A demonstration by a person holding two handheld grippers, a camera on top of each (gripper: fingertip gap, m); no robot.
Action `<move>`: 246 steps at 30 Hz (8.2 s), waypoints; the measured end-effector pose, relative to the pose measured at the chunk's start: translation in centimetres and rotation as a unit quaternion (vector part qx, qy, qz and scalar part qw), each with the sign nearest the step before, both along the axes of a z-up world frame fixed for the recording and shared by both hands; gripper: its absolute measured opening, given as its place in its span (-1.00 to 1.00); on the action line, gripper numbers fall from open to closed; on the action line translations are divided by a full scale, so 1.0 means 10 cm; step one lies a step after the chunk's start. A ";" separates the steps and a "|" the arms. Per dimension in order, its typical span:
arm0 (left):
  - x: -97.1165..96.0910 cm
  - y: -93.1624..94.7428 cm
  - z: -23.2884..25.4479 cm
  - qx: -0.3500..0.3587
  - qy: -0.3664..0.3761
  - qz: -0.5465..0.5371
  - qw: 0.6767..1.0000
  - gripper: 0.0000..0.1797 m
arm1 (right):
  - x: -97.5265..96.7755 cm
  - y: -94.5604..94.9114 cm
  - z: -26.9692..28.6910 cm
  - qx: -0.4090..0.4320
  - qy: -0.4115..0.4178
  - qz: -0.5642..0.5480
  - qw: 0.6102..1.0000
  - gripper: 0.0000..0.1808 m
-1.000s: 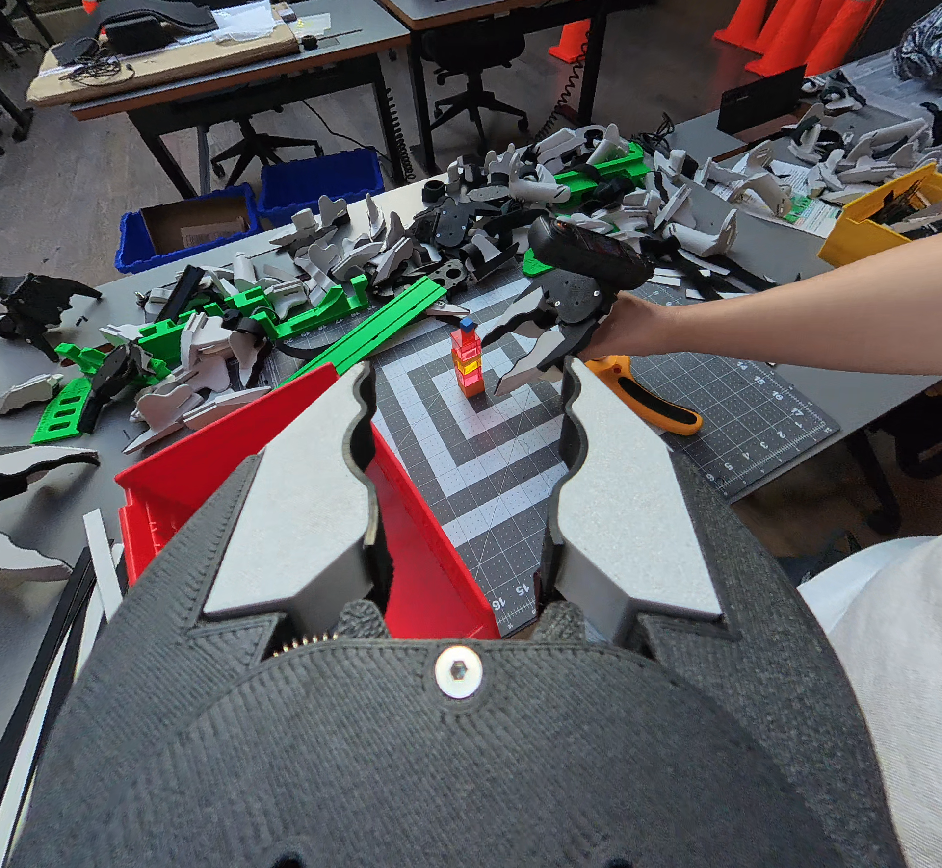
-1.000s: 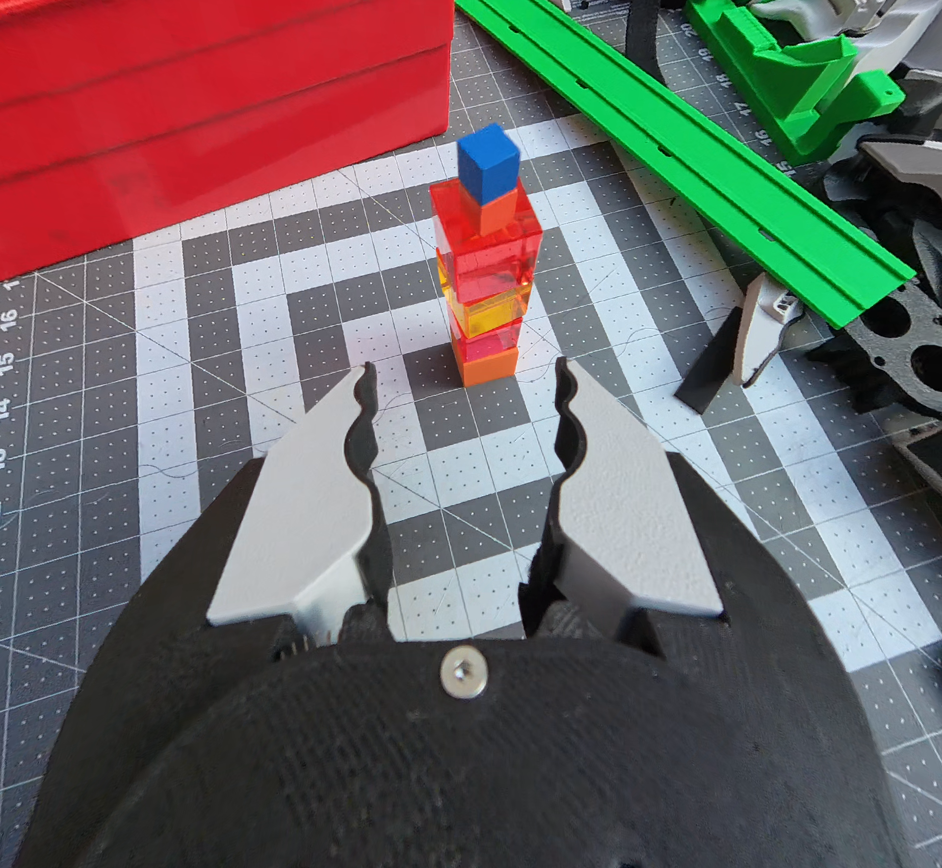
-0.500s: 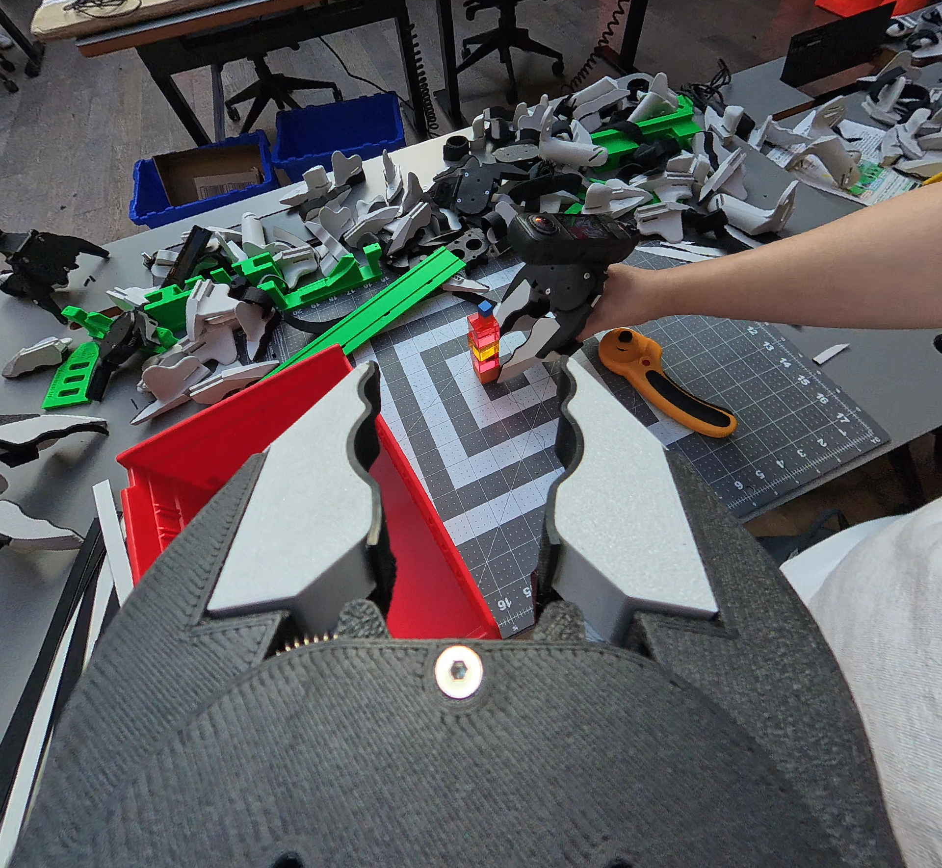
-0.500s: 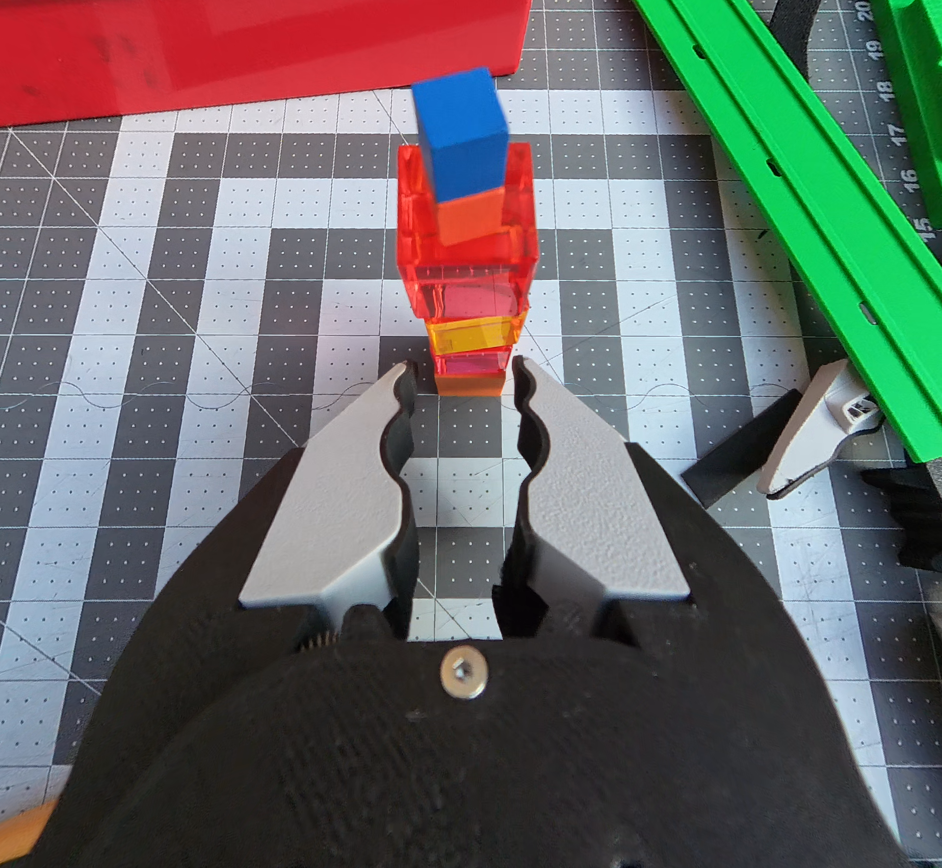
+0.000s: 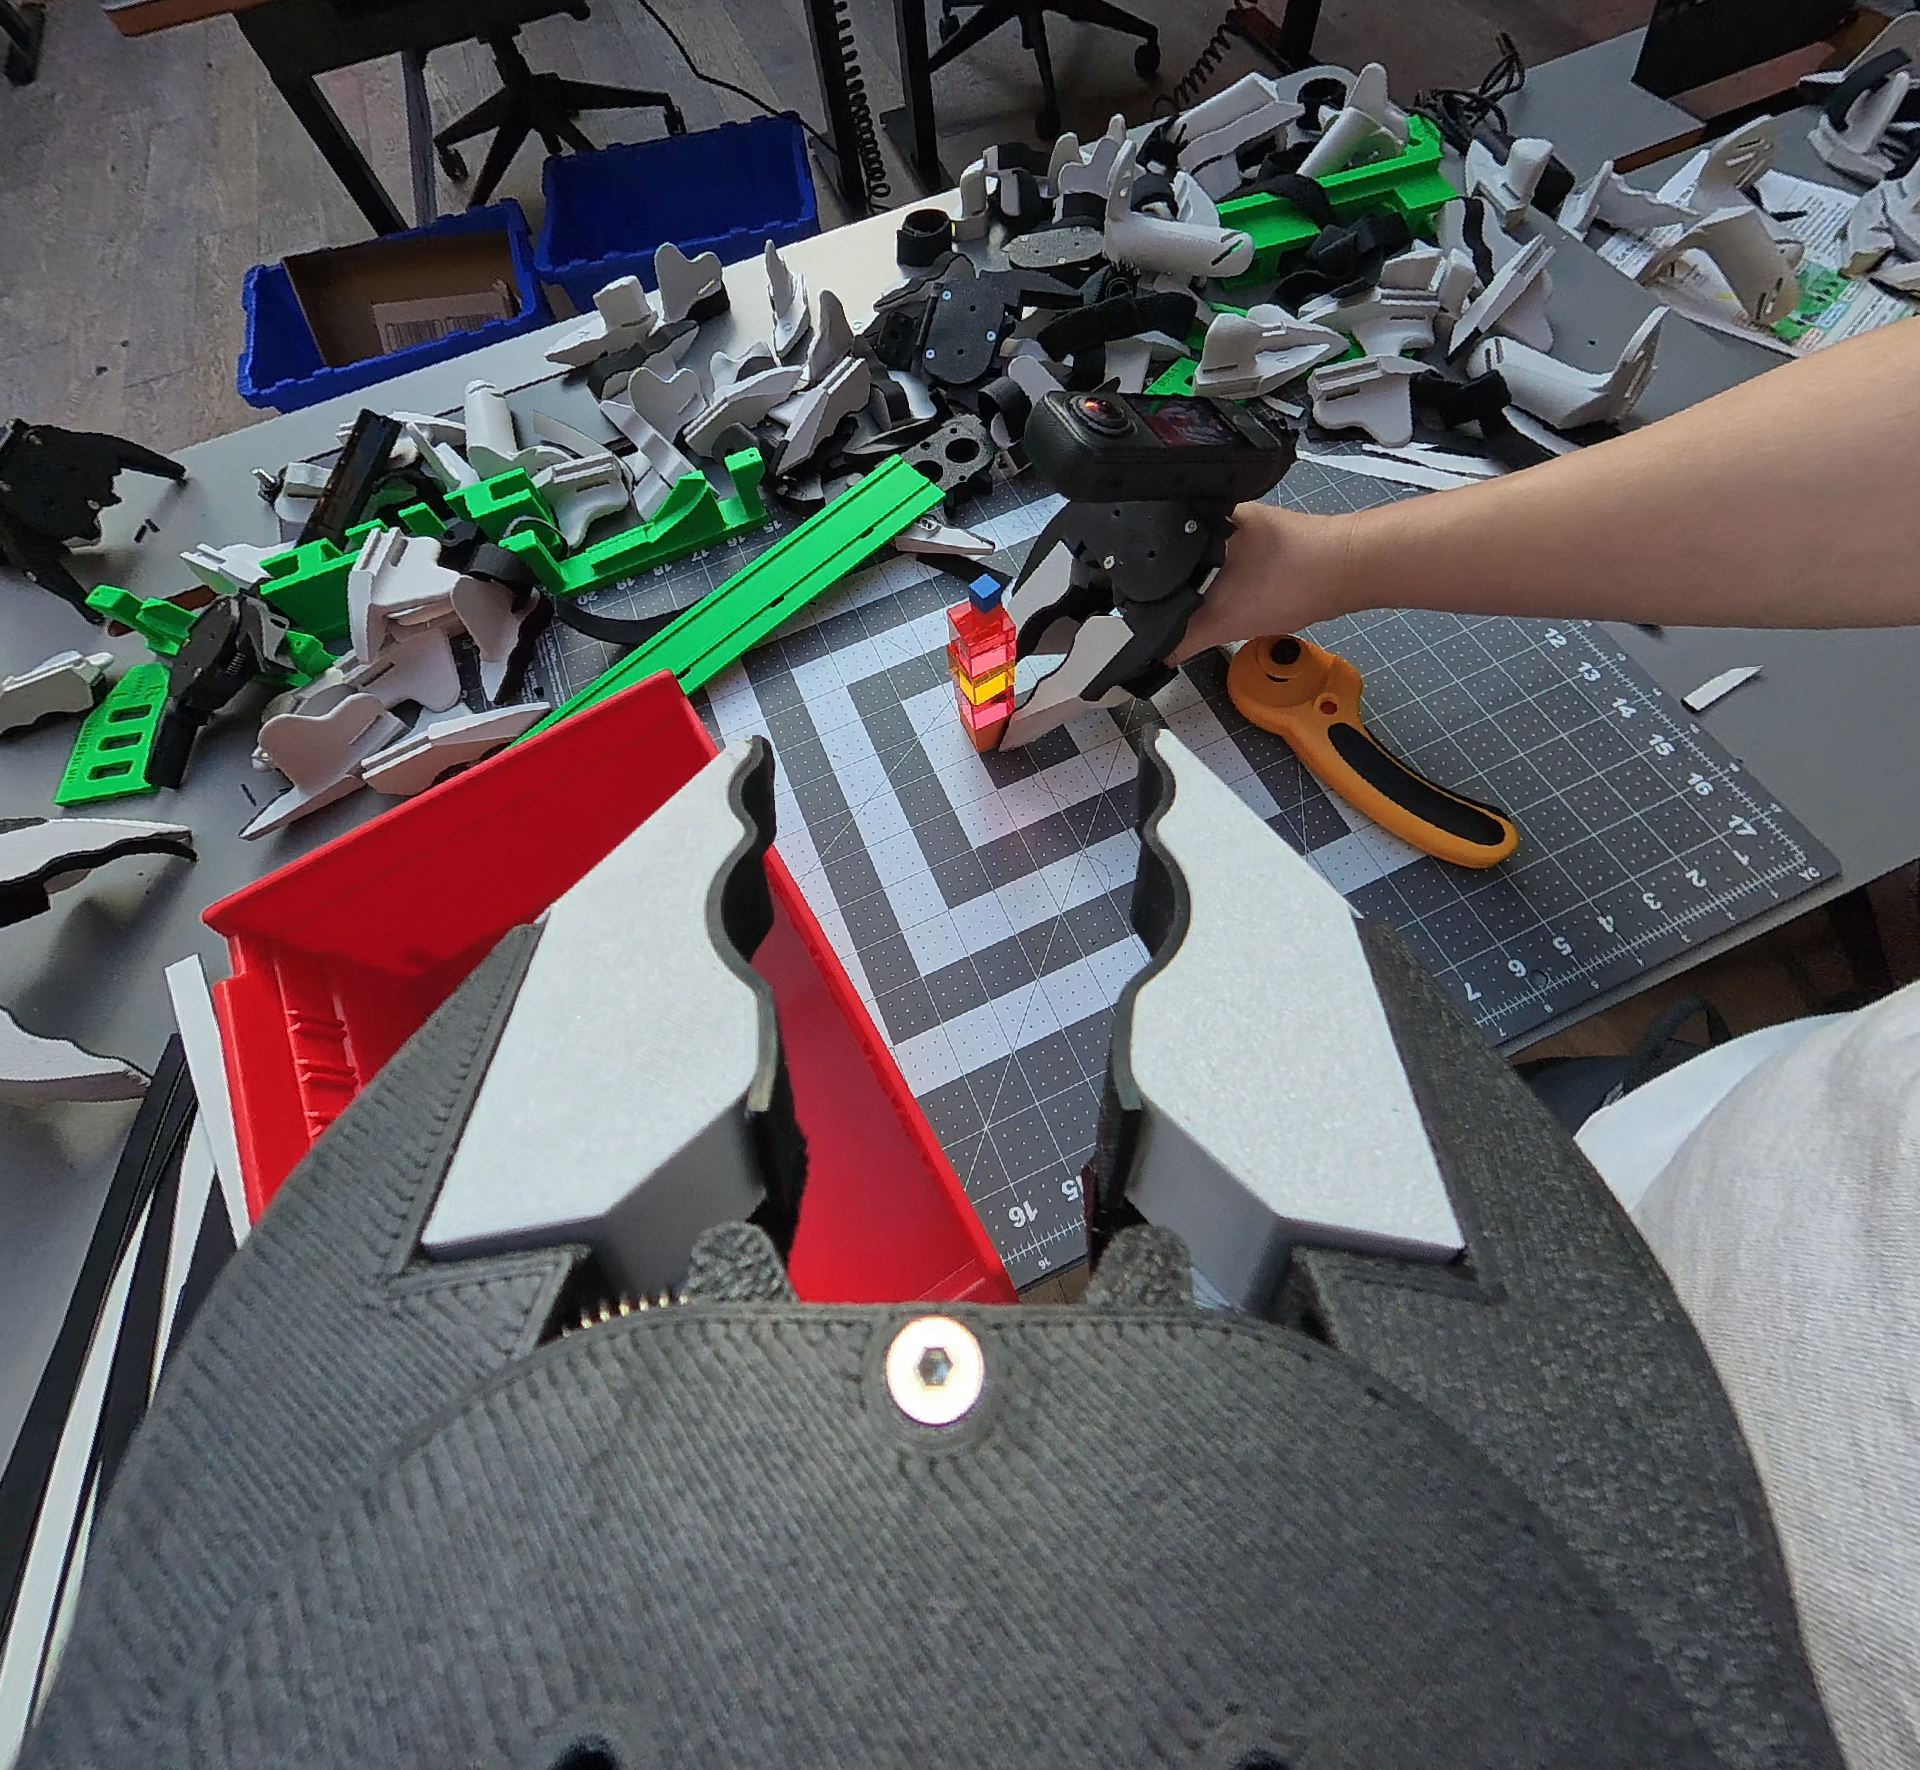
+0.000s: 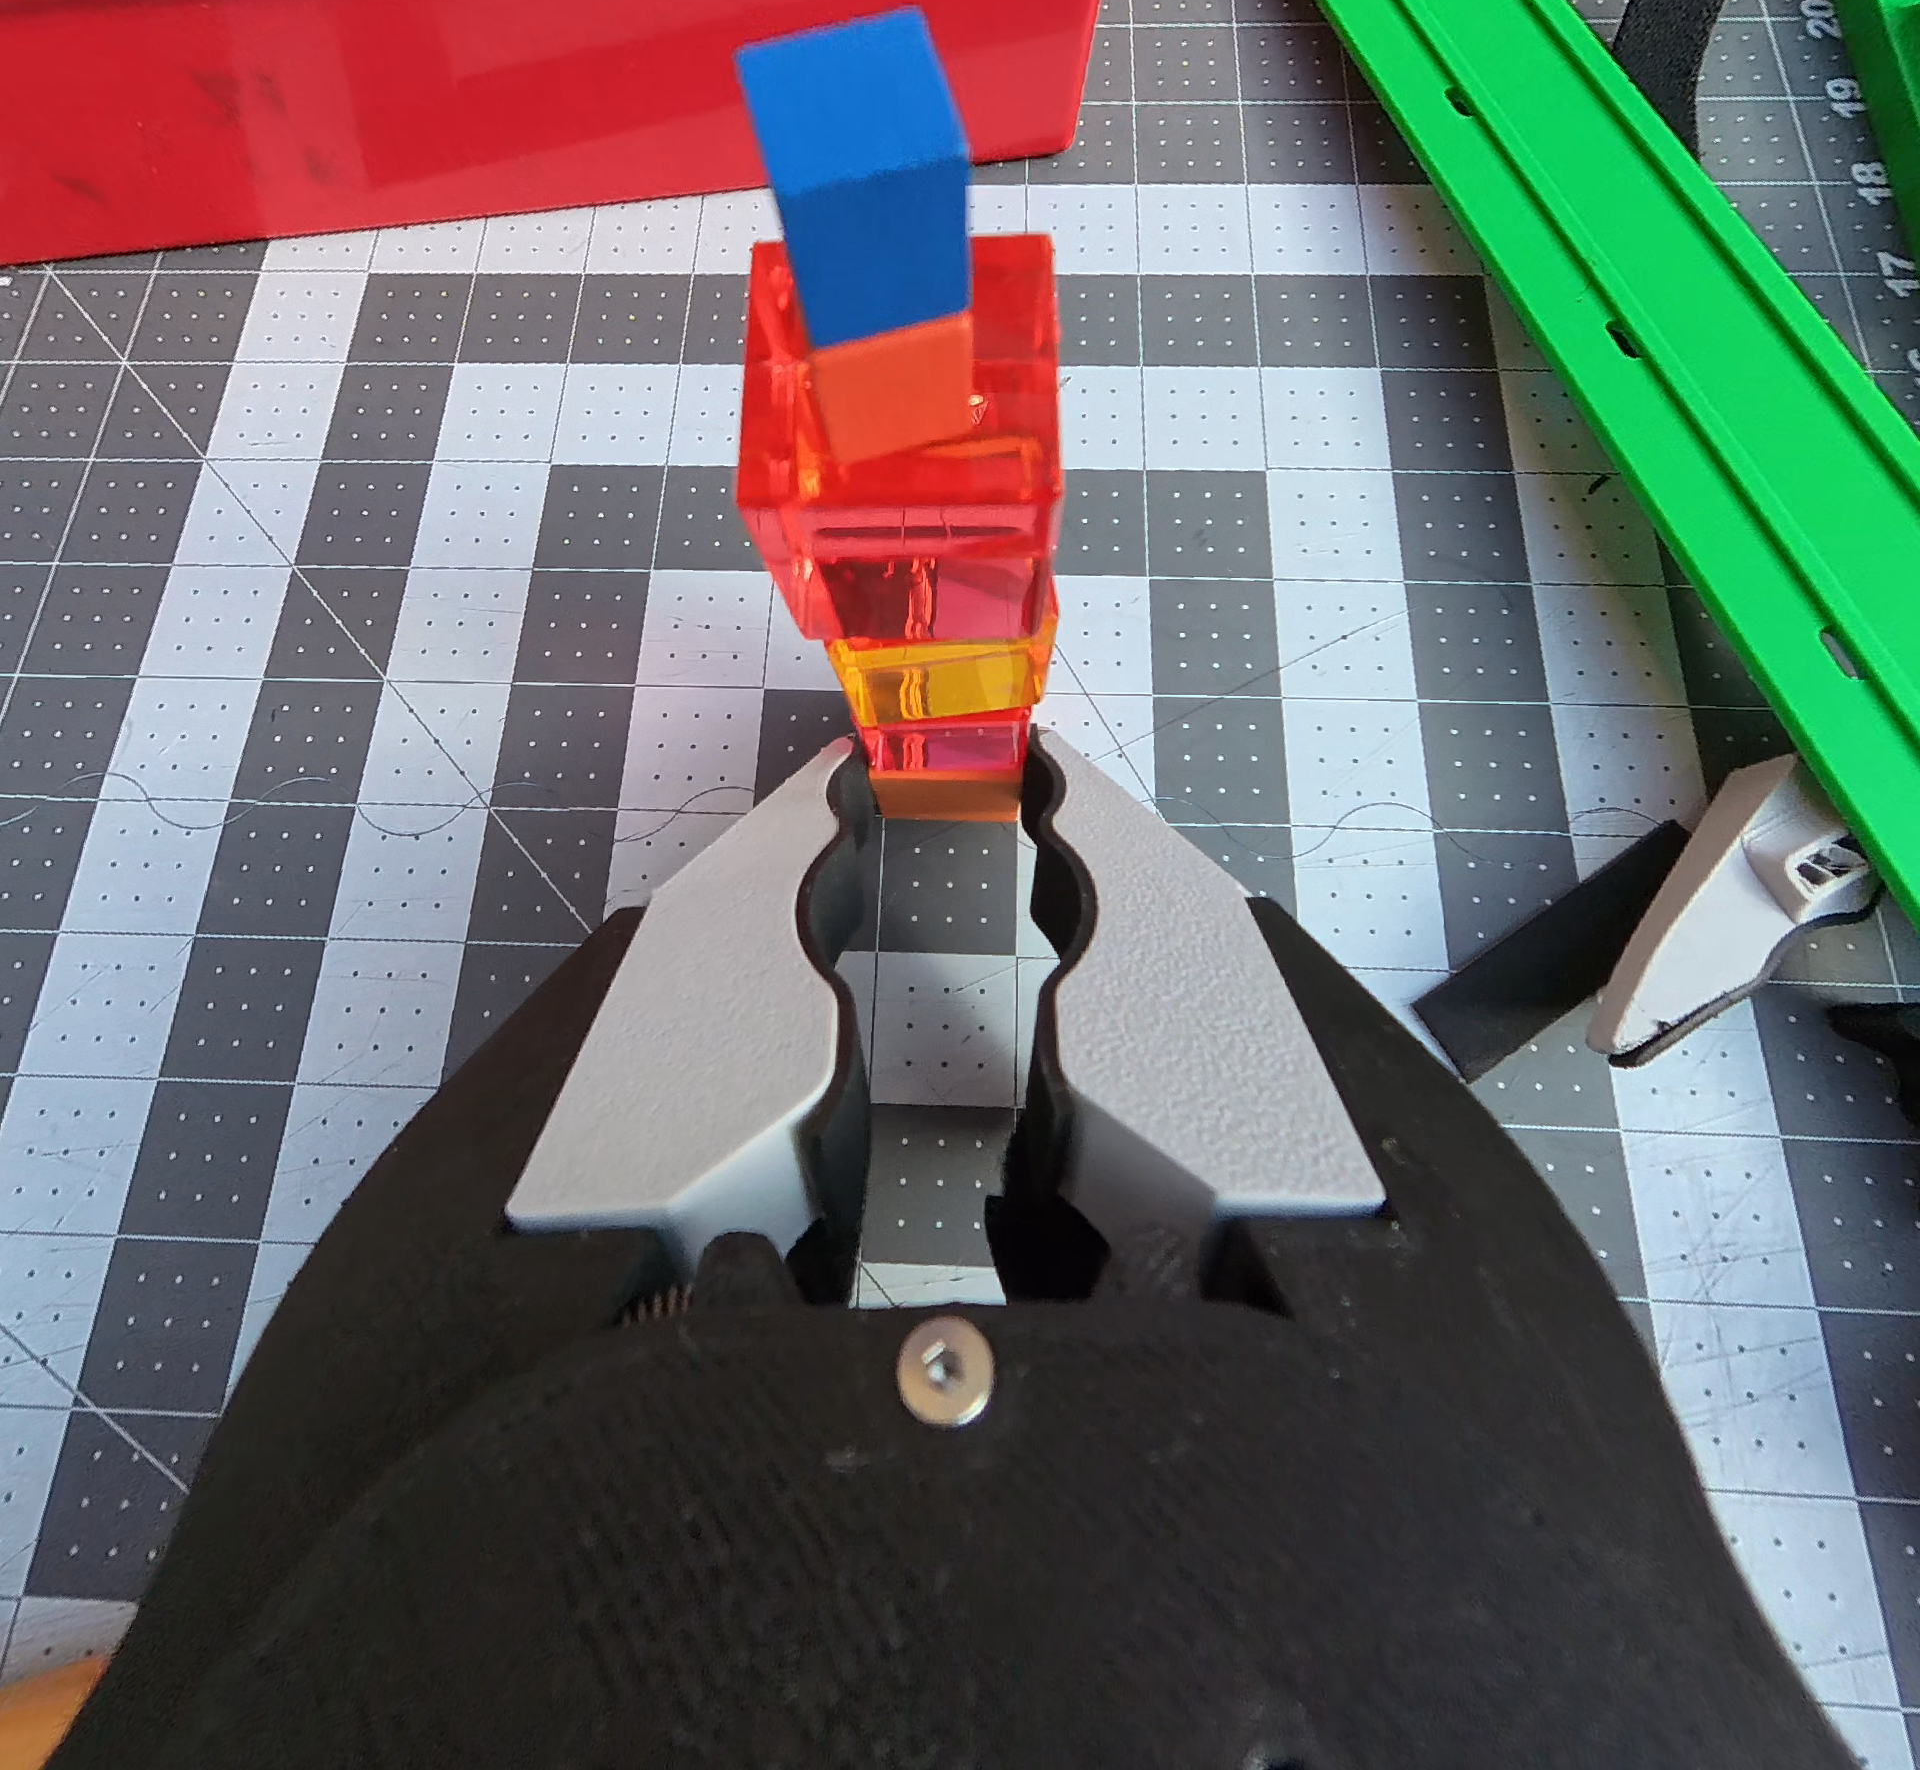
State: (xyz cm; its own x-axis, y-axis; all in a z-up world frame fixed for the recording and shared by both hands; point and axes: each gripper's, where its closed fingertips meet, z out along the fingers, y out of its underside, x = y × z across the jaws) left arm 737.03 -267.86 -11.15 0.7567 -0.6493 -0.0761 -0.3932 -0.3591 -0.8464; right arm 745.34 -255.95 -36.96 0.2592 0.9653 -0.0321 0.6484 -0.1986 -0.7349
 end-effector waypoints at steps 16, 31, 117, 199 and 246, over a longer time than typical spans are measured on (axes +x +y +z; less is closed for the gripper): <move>0.00 -0.02 -0.05 -0.006 0.003 0.001 1.000 -0.23 | 0.01 -0.05 0.04 0.002 0.004 0.000 1.000 -0.72; -0.15 -0.04 -0.04 0.012 -0.025 0.021 0.999 -0.23 | -0.06 0.12 0.72 0.034 -0.013 0.038 0.999 -0.71; -2.08 -1.78 -0.90 -0.190 -0.057 -0.138 0.970 -0.21 | -0.31 -3.32 0.89 -0.407 -0.090 -0.470 0.778 -0.97; 19.36 -13.57 0.06 -0.175 -0.098 -0.724 0.660 -0.27 | 18.56 -16.50 0.89 -0.439 0.005 -0.753 0.490 -0.98; 26.46 -4.96 0.84 0.101 -0.112 -0.085 0.985 -0.22 | 26.33 -8.76 0.01 -0.431 -0.127 -0.496 0.743 -0.98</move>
State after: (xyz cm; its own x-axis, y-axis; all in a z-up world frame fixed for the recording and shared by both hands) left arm 1001.62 -317.48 -2.71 0.6509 -0.7567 -0.0601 -0.2289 -0.1201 -0.9660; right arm 1008.66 -343.51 -36.83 0.9328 -0.0554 -0.3562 -0.0354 -0.9974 0.0623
